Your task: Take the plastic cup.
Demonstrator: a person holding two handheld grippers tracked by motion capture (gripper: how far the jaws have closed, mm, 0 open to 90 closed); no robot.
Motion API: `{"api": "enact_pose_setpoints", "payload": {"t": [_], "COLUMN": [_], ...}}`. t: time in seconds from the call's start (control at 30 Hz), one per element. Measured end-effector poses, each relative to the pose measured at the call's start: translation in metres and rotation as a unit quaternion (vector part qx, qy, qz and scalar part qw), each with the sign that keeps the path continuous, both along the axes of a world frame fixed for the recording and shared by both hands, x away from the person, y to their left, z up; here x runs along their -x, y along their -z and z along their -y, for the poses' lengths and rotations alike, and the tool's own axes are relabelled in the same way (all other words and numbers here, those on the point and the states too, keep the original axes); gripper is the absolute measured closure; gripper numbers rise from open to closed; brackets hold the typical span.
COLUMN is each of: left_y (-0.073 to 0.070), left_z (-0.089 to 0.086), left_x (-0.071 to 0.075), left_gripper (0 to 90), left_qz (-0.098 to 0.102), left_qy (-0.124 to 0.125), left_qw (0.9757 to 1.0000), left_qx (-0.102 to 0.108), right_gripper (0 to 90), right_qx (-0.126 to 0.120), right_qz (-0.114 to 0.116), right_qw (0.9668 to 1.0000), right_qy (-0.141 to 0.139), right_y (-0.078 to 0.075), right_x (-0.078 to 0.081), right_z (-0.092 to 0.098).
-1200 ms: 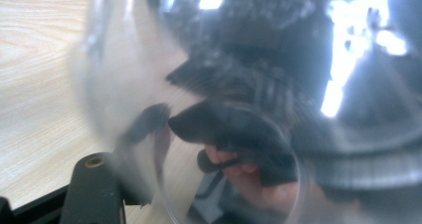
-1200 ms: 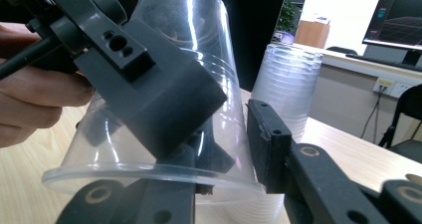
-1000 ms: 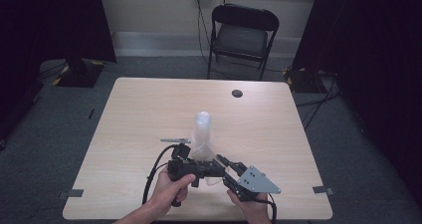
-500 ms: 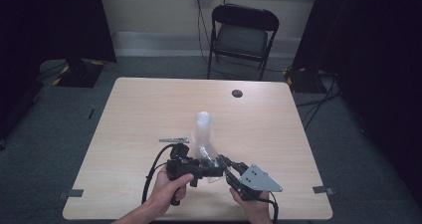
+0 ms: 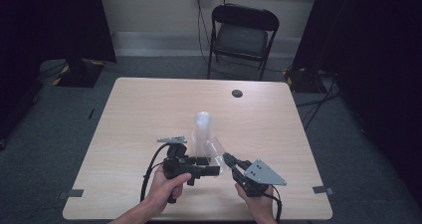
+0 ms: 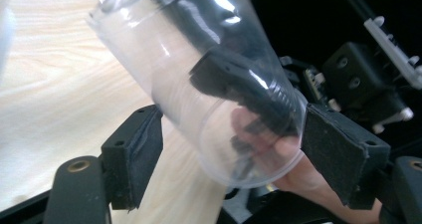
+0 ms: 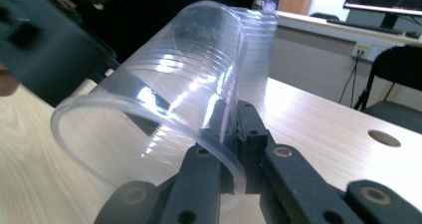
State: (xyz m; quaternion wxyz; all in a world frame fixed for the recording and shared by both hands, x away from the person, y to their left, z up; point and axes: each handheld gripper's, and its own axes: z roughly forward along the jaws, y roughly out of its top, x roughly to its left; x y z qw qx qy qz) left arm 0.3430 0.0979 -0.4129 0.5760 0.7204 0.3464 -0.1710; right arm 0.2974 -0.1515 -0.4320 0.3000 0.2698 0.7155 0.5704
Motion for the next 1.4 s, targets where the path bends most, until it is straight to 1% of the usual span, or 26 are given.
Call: {"api": "enact_pose_setpoints", "payload": {"t": [0.17, 0.2, 0.27, 0.33, 0.4, 0.43, 0.53, 0.6, 0.63, 0.7, 0.73, 0.83, 0.9, 0.93, 0.97, 1.0, 1.03, 1.07, 1.1, 1.17, 1.2, 1.27, 1.3, 1.33, 1.37, 1.4], "left_y": [0.000, 0.001, 0.001, 0.001, 0.001, 0.002, 0.002, 0.003, 0.003, 0.004, 0.004, 0.005, 0.007, 0.008, 0.009, 0.010, 0.010, 0.010, 0.010, 0.010, 0.010, 0.011, 0.011, 0.011, 0.011, 0.012], "left_z": [0.002, 0.002, 0.003, 0.003, 0.001, 0.001, 0.001, 0.000, 0.000, -0.001, -0.001, -0.003, -0.004, -0.004, -0.004, -0.005, -0.005, -0.004, -0.004, -0.004, -0.003, -0.003, -0.002, -0.001, -0.001, 0.000], "left_x": [0.002, 0.003, 0.003, 0.003, 0.002, 0.002, 0.003, 0.003, 0.004, 0.004, 0.004, 0.002, 0.000, 0.000, -0.001, -0.001, -0.001, 0.000, 0.000, 0.001, 0.001, 0.002, 0.002, 0.002, 0.003, 0.004], "left_gripper": [23.8, 23.1, 22.3, 22.3, 23.4, 23.4, 24.4, 25.1, 25.1, 25.1, 24.9, 24.5, 25.2, 25.7, 26.1, 26.3, 27.3, 28.9, 29.7, 29.4, 29.9, 28.6, 29.6, 28.8, 27.2, 27.0], "left_qz": [0.021, 0.026, 0.038, 0.044, 0.049, 0.052, 0.072, 0.085, 0.090, 0.099, 0.102, 0.109, 0.117, 0.126, 0.131, 0.144, 0.144, 0.171, 0.171, 0.181, 0.184, 0.192, 0.195, 0.198, 0.199, 0.207], "left_qy": [0.012, 0.014, 0.018, 0.009, 0.009, 0.004, -0.008, -0.012, -0.016, -0.020, -0.024, -0.036, -0.042, -0.033, -0.036, -0.045, -0.045, -0.048, -0.048, -0.045, -0.033, -0.021, -0.010, -0.008, -0.002, 0.008], "left_qw": [0.9995, 0.9993, 0.9987, 0.9983, 0.9978, 0.9975, 0.9951, 0.9928, 0.9921, 0.9902, 0.9895, 0.9874, 0.9861, 0.9853, 0.9844, 0.9815, 0.9815, 0.9753, 0.9753, 0.9720, 0.9704, 0.9671, 0.9656, 0.9636, 0.9629, 0.9607], "left_qx": [-0.019, -0.022, -0.031, -0.038, -0.044, -0.049, -0.068, -0.083, -0.086, -0.096, -0.100, -0.109, -0.111, -0.110, -0.111, -0.118, -0.118, -0.132, -0.132, -0.144, -0.153, -0.165, -0.171, -0.180, -0.182, -0.185], "right_gripper": [88.6, 89.7, 89.7, 89.9, 90.0, 90.0, 90.0, 90.0, 90.0, 90.0, 89.9, 90.0, 90.0, 90.0, 90.0, 90.0, 90.0, 90.0, 90.0, 90.0, 90.0, 90.0, 90.0, 90.0, 90.0, 90.0], "right_qx": [-0.006, -0.008, -0.010, -0.009, -0.013, -0.013, -0.016, -0.020, -0.020, -0.021, -0.025, -0.021, -0.021, -0.020, -0.019, -0.020, -0.020, -0.016, -0.016, -0.013, -0.012, -0.008, -0.006, -0.004, -0.002, 0.001], "right_qz": [-0.024, -0.033, -0.038, -0.042, -0.057, -0.057, -0.071, -0.094, -0.094, -0.109, -0.117, -0.151, -0.156, -0.160, -0.167, -0.176, -0.176, -0.184, -0.184, -0.193, -0.197, -0.209, -0.218, -0.224, -0.231, -0.242], "right_qw": [0.9996, 0.9994, 0.9992, 0.9990, 0.9982, 0.9982, 0.9973, 0.9954, 0.9954, 0.9937, 0.9928, 0.9883, 0.9875, 0.9870, 0.9857, 0.9840, 0.9840, 0.9825, 0.9825, 0.9809, 0.9800, 0.9774, 0.9754, 0.9738, 0.9723, 0.9693], "right_qy": [0.013, 0.012, 0.012, 0.014, 0.013, 0.013, 0.011, 0.008, 0.008, 0.010, 0.007, -0.001, -0.001, -0.005, -0.008, -0.013, -0.013, -0.019, -0.019, -0.021, -0.024, -0.029, -0.033, -0.036, -0.039, -0.046], "right_y": [-0.002, -0.003, -0.004, -0.005, -0.007, -0.007, -0.008, -0.008, -0.008, -0.009, -0.009, -0.010, -0.010, -0.010, -0.010, -0.011, -0.011, -0.011, -0.011, -0.012, -0.012, -0.012, -0.012, -0.012, -0.011, -0.010], "right_x": [-0.005, -0.006, -0.007, -0.008, -0.009, -0.009, -0.011, -0.014, -0.014, -0.017, -0.018, -0.023, -0.023, -0.024, -0.024, -0.026, -0.026, -0.026, -0.026, -0.027, -0.028, -0.029, -0.030, -0.030, -0.031, -0.032], "right_z": [0.009, 0.012, 0.014, 0.017, 0.020, 0.020, 0.023, 0.027, 0.027, 0.030, 0.032, 0.037, 0.038, 0.039, 0.039, 0.041, 0.041, 0.041, 0.041, 0.042, 0.042, 0.043, 0.043, 0.043, 0.042, 0.042]}}
